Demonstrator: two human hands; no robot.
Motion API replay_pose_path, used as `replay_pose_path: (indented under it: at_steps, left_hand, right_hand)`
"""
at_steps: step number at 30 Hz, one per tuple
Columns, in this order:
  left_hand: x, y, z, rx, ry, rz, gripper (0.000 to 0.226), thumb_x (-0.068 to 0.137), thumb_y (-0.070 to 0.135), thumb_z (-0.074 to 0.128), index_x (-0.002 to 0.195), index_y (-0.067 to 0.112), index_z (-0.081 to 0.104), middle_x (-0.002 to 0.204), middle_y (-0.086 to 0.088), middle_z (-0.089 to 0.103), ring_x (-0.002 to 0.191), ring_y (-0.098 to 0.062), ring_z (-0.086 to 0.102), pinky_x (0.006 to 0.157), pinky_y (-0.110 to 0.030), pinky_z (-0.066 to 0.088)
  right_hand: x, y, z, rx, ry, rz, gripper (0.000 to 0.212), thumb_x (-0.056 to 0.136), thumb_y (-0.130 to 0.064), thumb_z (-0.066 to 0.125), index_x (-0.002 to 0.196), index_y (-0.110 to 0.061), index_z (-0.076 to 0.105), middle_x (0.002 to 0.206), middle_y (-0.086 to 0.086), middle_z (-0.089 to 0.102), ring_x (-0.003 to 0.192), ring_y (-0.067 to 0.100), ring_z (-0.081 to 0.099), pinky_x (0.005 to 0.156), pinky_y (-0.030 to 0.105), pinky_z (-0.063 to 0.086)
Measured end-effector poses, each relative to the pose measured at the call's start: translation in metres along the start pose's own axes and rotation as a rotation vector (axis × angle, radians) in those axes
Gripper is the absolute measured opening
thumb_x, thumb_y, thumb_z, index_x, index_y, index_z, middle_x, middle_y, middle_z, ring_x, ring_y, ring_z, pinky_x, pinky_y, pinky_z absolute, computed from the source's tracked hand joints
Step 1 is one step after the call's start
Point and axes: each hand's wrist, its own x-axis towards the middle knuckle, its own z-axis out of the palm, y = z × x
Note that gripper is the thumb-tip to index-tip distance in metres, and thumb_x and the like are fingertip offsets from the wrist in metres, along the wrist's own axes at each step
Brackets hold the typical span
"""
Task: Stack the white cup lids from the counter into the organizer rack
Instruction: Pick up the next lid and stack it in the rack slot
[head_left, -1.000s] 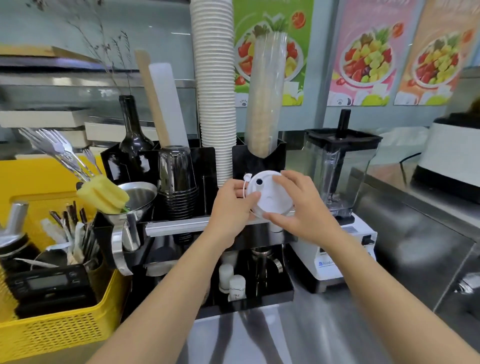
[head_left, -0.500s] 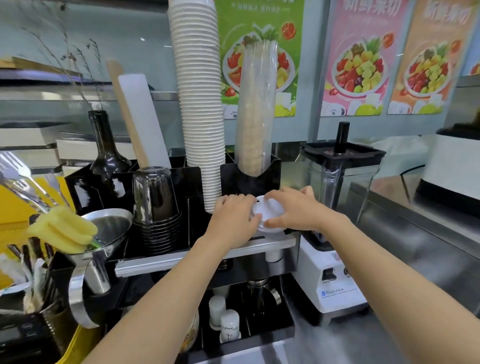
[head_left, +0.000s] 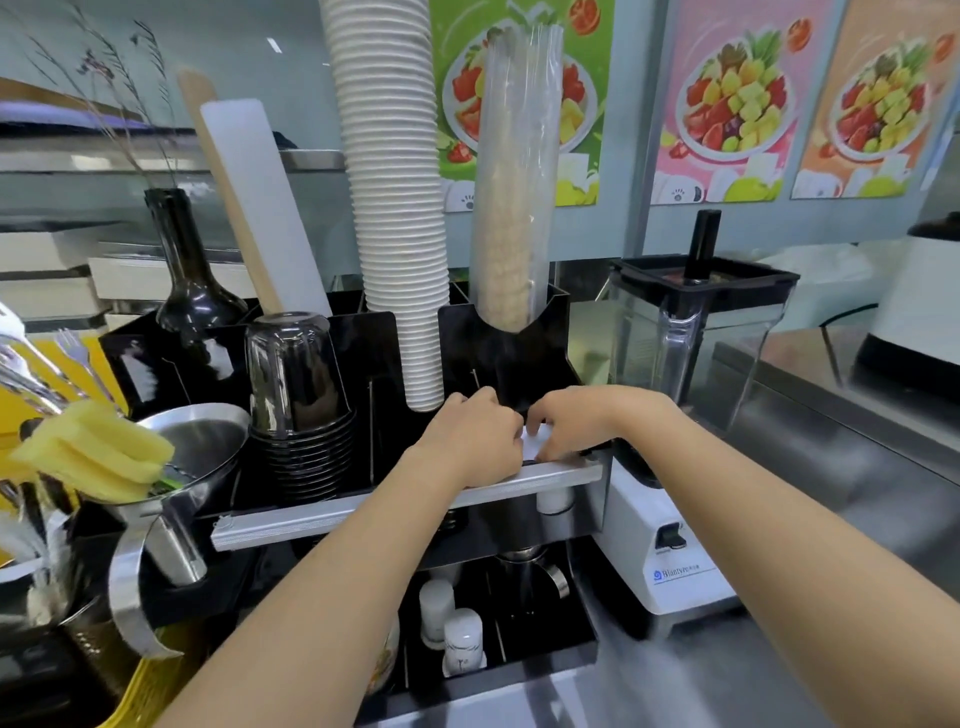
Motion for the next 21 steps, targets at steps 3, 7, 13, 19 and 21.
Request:
replay_pose_path:
  at_steps: [3,7,13,19,21]
  left_hand:
    - [0.002,0.001,-0.002,0.014,-0.031,-0.01,0.035,0.093,0.022,0.034,0.114,0.014,0.06,0.115,-0.011,0.058,0.114,-0.022,0.043,0.098,-0.038,0.033]
    - [0.004,0.001,0.0,0.052,-0.069,-0.007,0.035,0.093,0.023,0.034,0.114,0.015,0.062,0.114,-0.009,0.058,0.116,-0.02,0.041,0.1,-0.04,0.031]
    - [0.008,0.001,-0.001,0.102,-0.149,-0.008,0.038,0.092,0.023,0.034,0.114,0.015,0.063,0.115,-0.006,0.059,0.122,-0.019,0.036,0.111,-0.045,0.016]
    - [-0.001,0.007,-0.002,0.194,-0.114,0.002,0.036,0.093,0.02,0.031,0.113,0.015,0.06,0.117,-0.002,0.059,0.124,-0.022,0.036,0.114,-0.048,0.01]
    - [-0.004,0.007,0.001,0.169,-0.063,0.007,0.034,0.094,0.022,0.032,0.114,0.016,0.059,0.117,-0.001,0.06,0.125,-0.021,0.037,0.114,-0.046,0.013]
  right_hand:
    - [0.004,0.002,0.003,-0.025,0.009,0.006,0.039,0.084,-0.025,0.059,0.122,-0.015,0.055,0.096,0.001,0.055,0.084,0.02,0.05,0.07,0.027,0.04]
    - [0.009,0.004,0.006,-0.016,0.006,0.023,0.034,0.084,-0.022,0.059,0.117,-0.014,0.061,0.114,0.005,0.064,0.1,0.026,0.058,0.083,0.033,0.046]
    - [0.011,-0.001,0.004,-0.026,-0.038,0.086,0.035,0.085,-0.019,0.054,0.117,-0.004,0.061,0.099,0.022,0.063,0.072,0.021,0.042,0.07,0.031,0.036]
    - [0.0,-0.003,0.004,0.007,-0.035,0.064,0.04,0.086,-0.017,0.054,0.123,0.0,0.053,0.093,0.015,0.061,0.066,0.023,0.056,0.065,0.029,0.046]
    - [-0.004,-0.004,0.004,0.032,-0.014,0.05,0.036,0.086,-0.011,0.052,0.122,-0.007,0.055,0.08,-0.001,0.053,0.053,0.01,0.04,0.052,0.021,0.033]
